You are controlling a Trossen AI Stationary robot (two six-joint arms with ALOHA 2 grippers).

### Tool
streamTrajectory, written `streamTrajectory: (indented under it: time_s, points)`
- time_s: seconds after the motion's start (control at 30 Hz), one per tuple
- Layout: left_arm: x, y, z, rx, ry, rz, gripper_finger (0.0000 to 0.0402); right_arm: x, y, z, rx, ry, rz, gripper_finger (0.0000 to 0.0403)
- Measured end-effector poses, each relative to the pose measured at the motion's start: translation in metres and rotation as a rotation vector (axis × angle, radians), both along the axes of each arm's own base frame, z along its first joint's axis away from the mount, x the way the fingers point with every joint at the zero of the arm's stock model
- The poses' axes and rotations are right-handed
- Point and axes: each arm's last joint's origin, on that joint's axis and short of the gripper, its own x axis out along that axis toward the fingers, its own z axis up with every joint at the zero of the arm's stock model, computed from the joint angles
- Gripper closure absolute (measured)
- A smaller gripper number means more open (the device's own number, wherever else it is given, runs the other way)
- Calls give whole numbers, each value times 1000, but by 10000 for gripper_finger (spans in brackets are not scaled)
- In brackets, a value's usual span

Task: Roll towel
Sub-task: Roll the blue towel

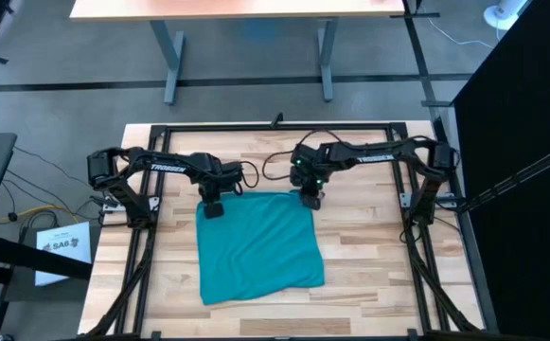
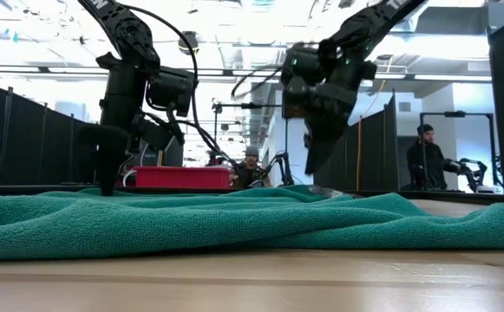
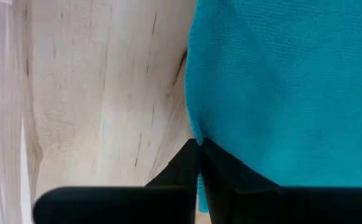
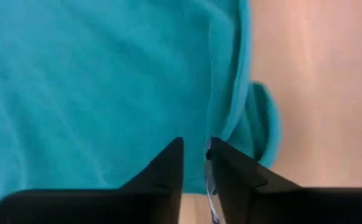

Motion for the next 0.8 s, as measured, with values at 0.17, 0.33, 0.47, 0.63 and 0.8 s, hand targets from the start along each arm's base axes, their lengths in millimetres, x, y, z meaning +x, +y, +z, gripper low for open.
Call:
streamTrajectory:
  time_s: [0.17, 0.33, 0.47, 0.63, 0.8]
  points:
    - [-1, 0, 0, -3, 6, 1, 401, 3, 0, -16, -18, 45, 11, 288]
    - [0, 0, 0, -3, 5, 2, 402, 7, -2, -12, -44, 17, 5, 284]
    - [0, 0, 0, -3, 5, 0, 402, 10, -5, -6, -73, -2, 18, 284]
    - [-1, 0, 0, -3, 5, -1, 402, 14, -9, 1, -106, -21, 25, 284]
    - [-1, -1, 0, -14, 3, -4, 402, 12, -15, 2, -109, -15, 12, 284]
